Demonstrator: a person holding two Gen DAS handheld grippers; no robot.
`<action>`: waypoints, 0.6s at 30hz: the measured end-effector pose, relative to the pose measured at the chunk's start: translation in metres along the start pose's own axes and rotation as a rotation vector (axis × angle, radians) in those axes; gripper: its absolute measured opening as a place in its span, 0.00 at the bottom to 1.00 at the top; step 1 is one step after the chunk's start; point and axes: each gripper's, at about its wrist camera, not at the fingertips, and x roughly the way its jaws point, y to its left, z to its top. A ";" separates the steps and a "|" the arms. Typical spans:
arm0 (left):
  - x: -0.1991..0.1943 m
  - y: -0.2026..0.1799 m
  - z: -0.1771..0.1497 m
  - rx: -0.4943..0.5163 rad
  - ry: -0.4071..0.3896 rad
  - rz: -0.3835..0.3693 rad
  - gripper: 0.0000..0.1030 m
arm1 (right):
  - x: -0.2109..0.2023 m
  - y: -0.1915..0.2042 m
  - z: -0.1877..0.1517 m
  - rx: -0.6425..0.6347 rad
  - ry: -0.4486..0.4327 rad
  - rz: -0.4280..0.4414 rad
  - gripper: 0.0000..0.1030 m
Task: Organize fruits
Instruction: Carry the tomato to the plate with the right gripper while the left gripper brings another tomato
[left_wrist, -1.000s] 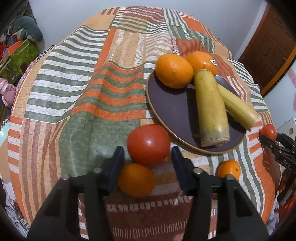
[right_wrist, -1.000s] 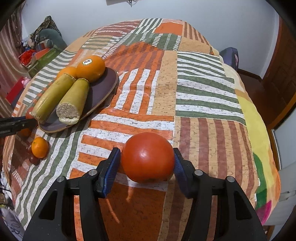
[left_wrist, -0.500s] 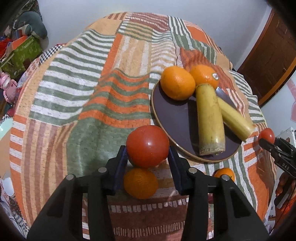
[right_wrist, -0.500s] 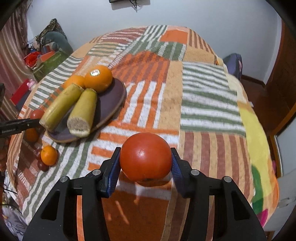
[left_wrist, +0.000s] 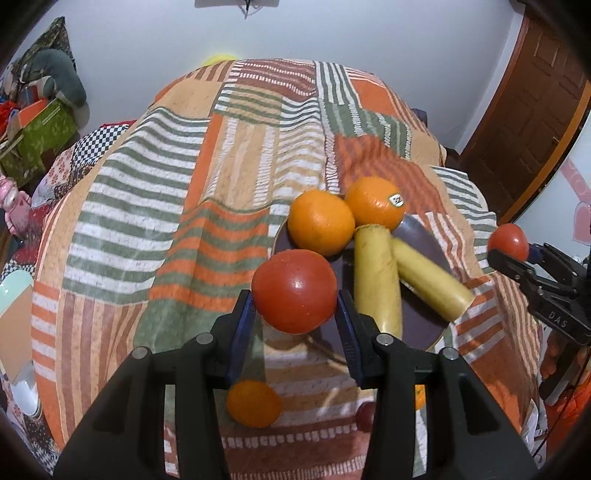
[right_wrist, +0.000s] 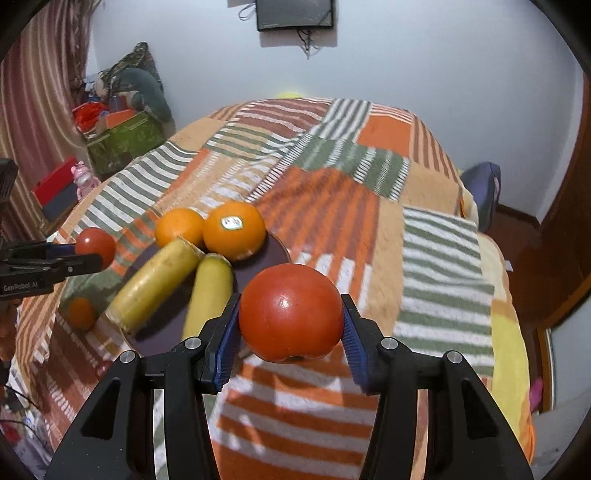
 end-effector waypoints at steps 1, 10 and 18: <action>0.001 -0.001 0.002 0.001 0.000 -0.003 0.43 | 0.002 0.001 0.002 -0.002 0.000 0.007 0.45; 0.019 -0.013 0.010 0.034 0.016 -0.018 0.43 | 0.033 0.013 0.017 -0.005 0.024 0.052 0.45; 0.039 -0.013 0.016 0.037 0.045 -0.031 0.43 | 0.061 0.012 0.020 0.002 0.066 0.050 0.45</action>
